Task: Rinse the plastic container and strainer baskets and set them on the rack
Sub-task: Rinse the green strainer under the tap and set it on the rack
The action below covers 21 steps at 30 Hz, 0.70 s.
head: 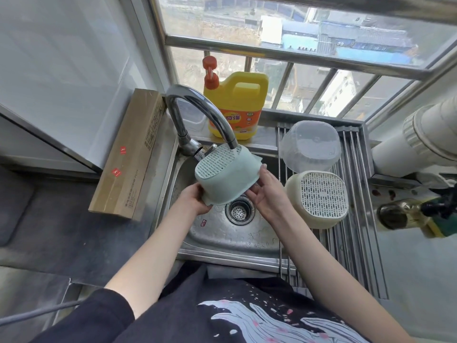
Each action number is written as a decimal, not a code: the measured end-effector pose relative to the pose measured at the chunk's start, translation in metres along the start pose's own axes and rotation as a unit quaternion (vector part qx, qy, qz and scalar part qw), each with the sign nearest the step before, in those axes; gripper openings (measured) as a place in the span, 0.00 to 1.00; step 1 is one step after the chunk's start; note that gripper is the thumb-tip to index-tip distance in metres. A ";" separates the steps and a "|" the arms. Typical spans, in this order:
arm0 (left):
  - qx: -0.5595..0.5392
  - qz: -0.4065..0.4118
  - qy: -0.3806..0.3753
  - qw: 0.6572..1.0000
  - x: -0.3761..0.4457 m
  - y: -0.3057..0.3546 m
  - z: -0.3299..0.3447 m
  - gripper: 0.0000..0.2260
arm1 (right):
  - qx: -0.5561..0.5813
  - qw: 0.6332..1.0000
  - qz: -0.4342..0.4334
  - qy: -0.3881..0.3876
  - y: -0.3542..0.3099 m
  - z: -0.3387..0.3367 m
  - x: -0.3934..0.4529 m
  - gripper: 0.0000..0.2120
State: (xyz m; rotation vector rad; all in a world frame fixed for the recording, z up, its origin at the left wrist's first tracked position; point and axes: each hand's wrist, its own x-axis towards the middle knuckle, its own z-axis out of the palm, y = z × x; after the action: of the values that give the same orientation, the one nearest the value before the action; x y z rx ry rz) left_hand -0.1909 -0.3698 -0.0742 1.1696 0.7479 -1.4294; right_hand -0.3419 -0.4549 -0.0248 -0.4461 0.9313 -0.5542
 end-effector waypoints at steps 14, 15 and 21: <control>0.126 0.059 -0.145 0.980 -0.004 0.008 -0.009 0.31 | -0.688 0.686 -0.232 -0.046 0.012 -0.027 0.002 0.10; 0.142 0.074 -0.164 0.973 -0.008 0.011 -0.006 0.29 | -0.749 0.603 -0.266 -0.067 0.018 -0.030 0.005 0.10; 0.335 0.239 -0.072 0.909 -0.018 -0.004 0.005 0.16 | -0.799 0.393 -0.416 -0.187 0.043 -0.041 0.007 0.15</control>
State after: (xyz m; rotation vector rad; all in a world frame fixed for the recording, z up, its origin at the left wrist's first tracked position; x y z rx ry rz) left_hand -0.1971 -0.3672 -0.0559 1.6032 -0.1751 -1.3521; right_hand -0.3624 -0.4309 -0.0749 -2.8422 0.4014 -0.1707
